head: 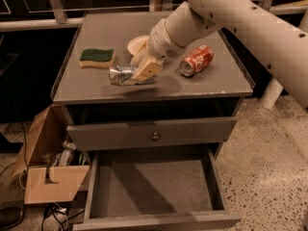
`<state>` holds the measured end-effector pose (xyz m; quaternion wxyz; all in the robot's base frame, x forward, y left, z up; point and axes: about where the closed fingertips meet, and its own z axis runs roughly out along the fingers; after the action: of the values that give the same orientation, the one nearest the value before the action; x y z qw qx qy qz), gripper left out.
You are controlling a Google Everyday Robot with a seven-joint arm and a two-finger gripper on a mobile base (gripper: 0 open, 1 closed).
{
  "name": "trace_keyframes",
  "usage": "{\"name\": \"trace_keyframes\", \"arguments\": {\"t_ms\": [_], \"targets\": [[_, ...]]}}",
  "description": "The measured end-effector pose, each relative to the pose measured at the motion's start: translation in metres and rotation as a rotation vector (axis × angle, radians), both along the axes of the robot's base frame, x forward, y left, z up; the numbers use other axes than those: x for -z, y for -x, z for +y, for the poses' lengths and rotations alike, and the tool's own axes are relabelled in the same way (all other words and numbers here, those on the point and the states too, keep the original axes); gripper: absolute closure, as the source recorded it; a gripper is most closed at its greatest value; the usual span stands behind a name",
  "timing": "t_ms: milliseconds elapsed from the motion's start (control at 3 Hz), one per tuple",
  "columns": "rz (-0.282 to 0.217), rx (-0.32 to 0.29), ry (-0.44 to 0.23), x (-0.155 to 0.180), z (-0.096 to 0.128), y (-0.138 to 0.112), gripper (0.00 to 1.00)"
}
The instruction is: Pick redbull can from middle drawer and place on counter
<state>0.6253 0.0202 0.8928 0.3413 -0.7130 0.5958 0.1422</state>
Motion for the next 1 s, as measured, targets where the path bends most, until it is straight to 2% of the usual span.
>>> {"name": "trace_keyframes", "arguments": {"t_ms": [667, 1000], "targets": [[0.043, -0.056, -0.013, 0.004, 0.024, -0.016, 1.0], [0.062, -0.068, 0.003, 0.009, 0.032, -0.019, 1.0]]}}
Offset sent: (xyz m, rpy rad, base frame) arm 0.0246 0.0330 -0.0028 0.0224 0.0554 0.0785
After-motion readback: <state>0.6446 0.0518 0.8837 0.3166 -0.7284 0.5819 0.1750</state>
